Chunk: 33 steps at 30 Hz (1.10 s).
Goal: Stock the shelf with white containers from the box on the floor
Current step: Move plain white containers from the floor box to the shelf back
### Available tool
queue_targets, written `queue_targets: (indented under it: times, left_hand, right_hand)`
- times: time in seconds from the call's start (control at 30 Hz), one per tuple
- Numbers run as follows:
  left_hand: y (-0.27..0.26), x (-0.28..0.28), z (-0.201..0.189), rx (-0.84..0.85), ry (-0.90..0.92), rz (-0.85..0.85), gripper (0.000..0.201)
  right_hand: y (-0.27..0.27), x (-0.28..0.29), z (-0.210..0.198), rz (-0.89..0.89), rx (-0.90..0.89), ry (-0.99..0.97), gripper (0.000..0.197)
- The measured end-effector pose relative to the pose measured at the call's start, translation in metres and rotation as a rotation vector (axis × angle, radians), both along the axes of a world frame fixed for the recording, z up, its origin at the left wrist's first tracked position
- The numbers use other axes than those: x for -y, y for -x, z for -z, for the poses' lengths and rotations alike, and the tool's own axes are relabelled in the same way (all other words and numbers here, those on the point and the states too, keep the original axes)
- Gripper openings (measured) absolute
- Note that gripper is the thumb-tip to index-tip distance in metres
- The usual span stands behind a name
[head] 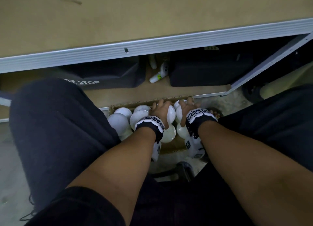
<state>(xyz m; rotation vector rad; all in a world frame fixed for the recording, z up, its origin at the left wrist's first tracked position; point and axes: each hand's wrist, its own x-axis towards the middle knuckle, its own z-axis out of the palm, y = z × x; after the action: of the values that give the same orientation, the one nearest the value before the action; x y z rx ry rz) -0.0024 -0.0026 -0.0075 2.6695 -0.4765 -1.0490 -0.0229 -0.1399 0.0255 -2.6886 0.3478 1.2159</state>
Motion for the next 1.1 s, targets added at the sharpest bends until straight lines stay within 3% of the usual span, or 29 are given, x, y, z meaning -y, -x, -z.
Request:
queue_targets:
  times: [0.17, 0.33, 0.77, 0.9, 1.1]
  left_hand:
    - [-0.006, -0.001, -0.027, 0.049, 0.05, -0.071, 0.096]
    - [-0.013, -0.013, -0.073, 0.117, 0.132, -0.116, 0.091]
    - [-0.011, -0.051, -0.228, 0.346, 0.323, -0.03, 0.102]
    - [-0.003, -0.066, -0.27, 0.438, 0.402, -0.027, 0.092]
    - [-0.005, -0.079, -0.315, 0.572, 0.476, -0.071, 0.08]
  right_hand:
    - [-0.003, -0.006, -0.026, 0.034, 0.067, 0.039, 0.074]
    - [-0.007, -0.009, -0.071, -0.007, 0.174, 0.077, 0.087]
    - [0.007, -0.012, -0.218, -0.046, 0.449, -0.009, 0.095]
    - [0.014, -0.016, -0.258, -0.077, 0.534, -0.033, 0.101]
    - [0.012, -0.017, -0.307, -0.045, 0.729, -0.137, 0.094]
